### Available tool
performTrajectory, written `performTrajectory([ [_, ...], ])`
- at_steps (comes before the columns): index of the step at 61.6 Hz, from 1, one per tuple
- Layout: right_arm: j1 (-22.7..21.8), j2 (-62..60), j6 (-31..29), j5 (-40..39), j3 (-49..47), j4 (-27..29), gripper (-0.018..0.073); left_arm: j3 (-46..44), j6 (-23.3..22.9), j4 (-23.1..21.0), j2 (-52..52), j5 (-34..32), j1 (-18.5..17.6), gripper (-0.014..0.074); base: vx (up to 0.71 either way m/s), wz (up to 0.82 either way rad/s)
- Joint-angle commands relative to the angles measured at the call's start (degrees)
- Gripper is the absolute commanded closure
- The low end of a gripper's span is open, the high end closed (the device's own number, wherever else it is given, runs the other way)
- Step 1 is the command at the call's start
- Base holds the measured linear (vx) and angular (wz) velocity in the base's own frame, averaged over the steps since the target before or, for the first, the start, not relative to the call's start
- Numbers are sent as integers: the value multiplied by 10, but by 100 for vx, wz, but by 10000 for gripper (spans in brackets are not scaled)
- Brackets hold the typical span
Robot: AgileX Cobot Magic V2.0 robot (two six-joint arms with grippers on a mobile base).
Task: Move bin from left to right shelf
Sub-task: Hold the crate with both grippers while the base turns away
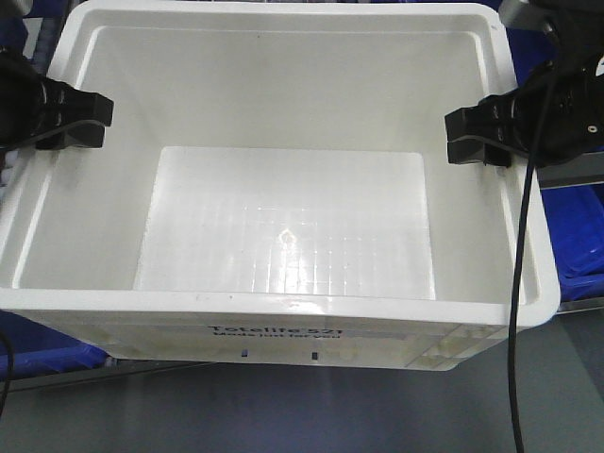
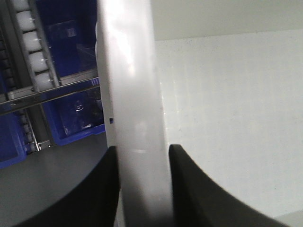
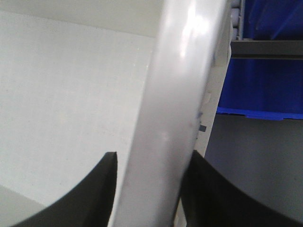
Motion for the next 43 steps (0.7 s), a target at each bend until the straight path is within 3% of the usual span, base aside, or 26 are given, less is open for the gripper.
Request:
performTrajectory([
  [1, -5, -21, -6, -49, -20, -11, 564, -20, 25, -15, -27, -50, -2, 604, -8, -29],
  [43, -5, -21, -6, -49, -20, -11, 564, -20, 25, -15, -27, -50, -2, 604, -4, -35],
])
